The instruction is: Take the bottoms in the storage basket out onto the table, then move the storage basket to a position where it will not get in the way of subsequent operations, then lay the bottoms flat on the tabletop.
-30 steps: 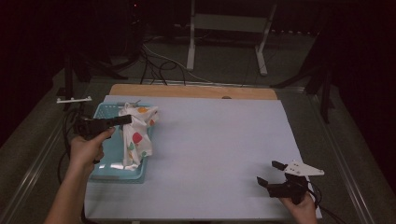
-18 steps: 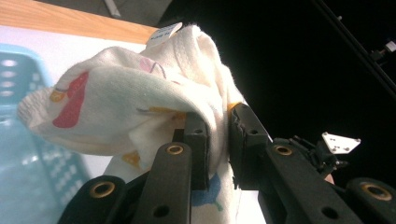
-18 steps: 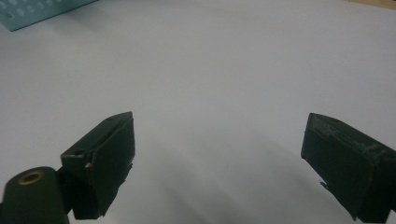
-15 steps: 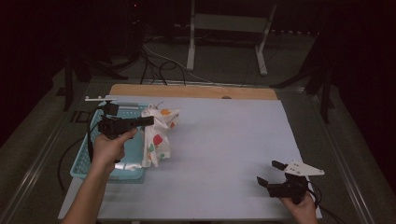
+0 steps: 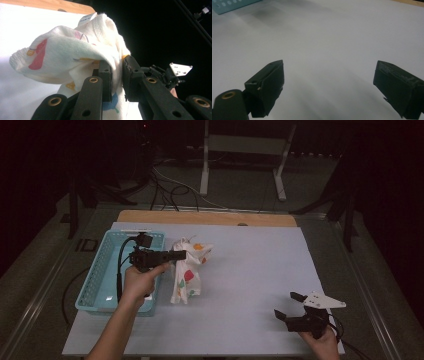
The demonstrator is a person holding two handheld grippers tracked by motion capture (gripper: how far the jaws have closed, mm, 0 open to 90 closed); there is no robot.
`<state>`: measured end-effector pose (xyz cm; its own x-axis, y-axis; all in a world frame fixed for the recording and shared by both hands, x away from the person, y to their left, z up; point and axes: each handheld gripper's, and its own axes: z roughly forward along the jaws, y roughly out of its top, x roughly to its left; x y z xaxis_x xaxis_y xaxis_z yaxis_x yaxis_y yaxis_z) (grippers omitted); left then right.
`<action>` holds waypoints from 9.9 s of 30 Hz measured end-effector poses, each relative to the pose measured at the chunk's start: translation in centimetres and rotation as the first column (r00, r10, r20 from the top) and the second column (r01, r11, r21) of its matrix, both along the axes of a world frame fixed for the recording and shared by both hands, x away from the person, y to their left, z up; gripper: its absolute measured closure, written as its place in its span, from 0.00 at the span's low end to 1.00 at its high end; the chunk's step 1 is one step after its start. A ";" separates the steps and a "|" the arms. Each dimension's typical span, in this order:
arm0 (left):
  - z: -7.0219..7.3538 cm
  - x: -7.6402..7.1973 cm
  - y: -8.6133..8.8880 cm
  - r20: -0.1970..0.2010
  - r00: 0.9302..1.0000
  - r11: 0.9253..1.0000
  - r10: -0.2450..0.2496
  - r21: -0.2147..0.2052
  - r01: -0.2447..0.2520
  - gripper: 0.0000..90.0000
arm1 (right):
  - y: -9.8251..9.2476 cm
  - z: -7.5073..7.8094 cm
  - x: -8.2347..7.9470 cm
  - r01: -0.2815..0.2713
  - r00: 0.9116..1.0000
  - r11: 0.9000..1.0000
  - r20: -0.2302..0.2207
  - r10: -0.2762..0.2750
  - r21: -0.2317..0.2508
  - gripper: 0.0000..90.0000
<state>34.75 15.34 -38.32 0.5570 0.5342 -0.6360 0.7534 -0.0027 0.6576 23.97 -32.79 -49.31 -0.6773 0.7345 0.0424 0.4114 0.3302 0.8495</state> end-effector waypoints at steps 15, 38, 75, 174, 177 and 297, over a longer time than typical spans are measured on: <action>-2.0 0.5 -5.2 -0.020 0.999 0.999 -0.042 0.007 0.042 0.88 | 0.1 0.0 0.1 0.002 1.000 1.000 0.004 -0.002 0.010 0.11; -7.4 0.9 -11.8 -0.078 0.995 0.996 -0.055 0.068 0.060 0.87 | 0.1 0.0 0.1 -0.007 1.000 1.000 -0.001 0.007 0.006 0.11; -8.5 0.5 -12.2 0.046 0.998 0.984 -0.049 0.174 0.040 0.50 | 1.1 -0.5 0.6 -0.022 0.999 1.000 -0.023 0.023 0.016 0.11; -11.4 -9.1 -7.1 0.087 0.983 0.908 -0.162 0.402 0.115 0.89 | 4.1 -1.5 1.3 -0.261 0.933 0.965 -0.257 0.252 0.000 0.83; -10.7 -8.9 -7.0 0.115 0.981 0.914 -0.158 0.392 0.102 0.80 | 4.0 -0.7 1.5 -0.241 0.941 0.970 -0.236 0.244 0.043 0.74; -11.3 -1.8 -12.6 0.082 0.987 0.924 -0.140 0.368 0.101 0.51 | 3.6 0.3 7.2 -0.085 0.975 0.996 -0.207 0.087 0.020 0.59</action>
<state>32.90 2.73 -49.67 0.6841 0.6414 -0.3472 0.6597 -0.3413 0.6695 31.18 -29.21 -49.04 -0.7134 0.6728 0.1961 0.5493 0.3632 0.7525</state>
